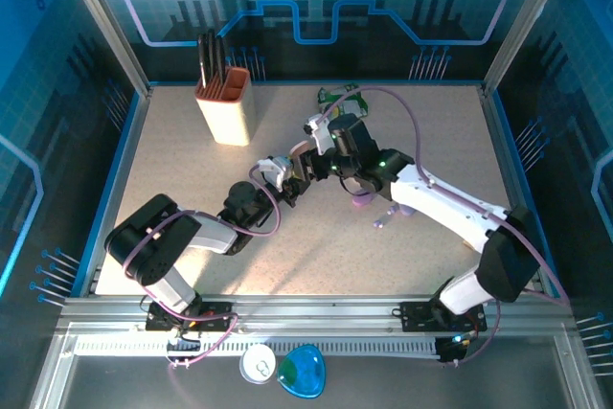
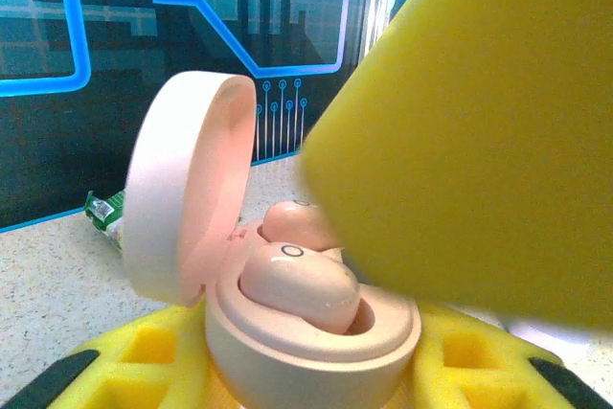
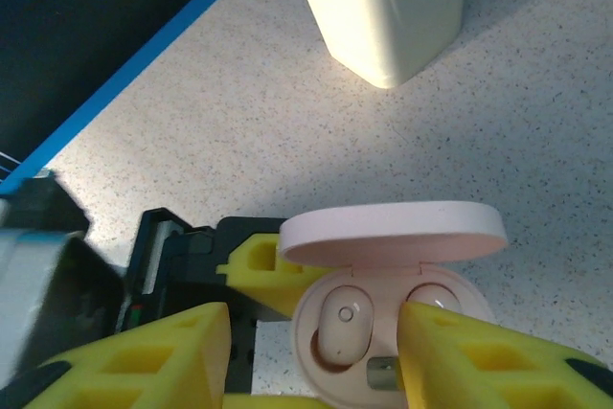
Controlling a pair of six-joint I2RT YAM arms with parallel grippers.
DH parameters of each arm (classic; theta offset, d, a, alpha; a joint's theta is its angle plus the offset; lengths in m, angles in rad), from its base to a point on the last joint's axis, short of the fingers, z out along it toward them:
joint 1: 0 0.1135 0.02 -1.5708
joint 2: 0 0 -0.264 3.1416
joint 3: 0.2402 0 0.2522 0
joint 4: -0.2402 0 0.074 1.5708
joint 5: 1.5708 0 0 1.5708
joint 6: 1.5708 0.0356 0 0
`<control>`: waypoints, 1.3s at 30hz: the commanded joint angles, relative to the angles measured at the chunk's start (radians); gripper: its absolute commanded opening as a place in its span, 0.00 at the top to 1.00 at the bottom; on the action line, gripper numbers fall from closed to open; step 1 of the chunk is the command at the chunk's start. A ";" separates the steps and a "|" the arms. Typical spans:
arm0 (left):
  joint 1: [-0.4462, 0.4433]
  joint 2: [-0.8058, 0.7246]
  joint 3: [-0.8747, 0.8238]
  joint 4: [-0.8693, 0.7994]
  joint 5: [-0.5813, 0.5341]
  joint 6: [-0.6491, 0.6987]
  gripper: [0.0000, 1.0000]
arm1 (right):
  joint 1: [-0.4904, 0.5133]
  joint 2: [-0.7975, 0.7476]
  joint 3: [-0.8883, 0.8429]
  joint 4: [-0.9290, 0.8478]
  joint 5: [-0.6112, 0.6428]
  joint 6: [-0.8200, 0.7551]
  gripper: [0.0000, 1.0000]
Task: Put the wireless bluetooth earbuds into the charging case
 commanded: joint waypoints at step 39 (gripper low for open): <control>-0.003 -0.082 -0.034 0.041 0.184 0.035 0.75 | -0.142 -0.142 -0.047 -0.146 -0.176 0.118 0.34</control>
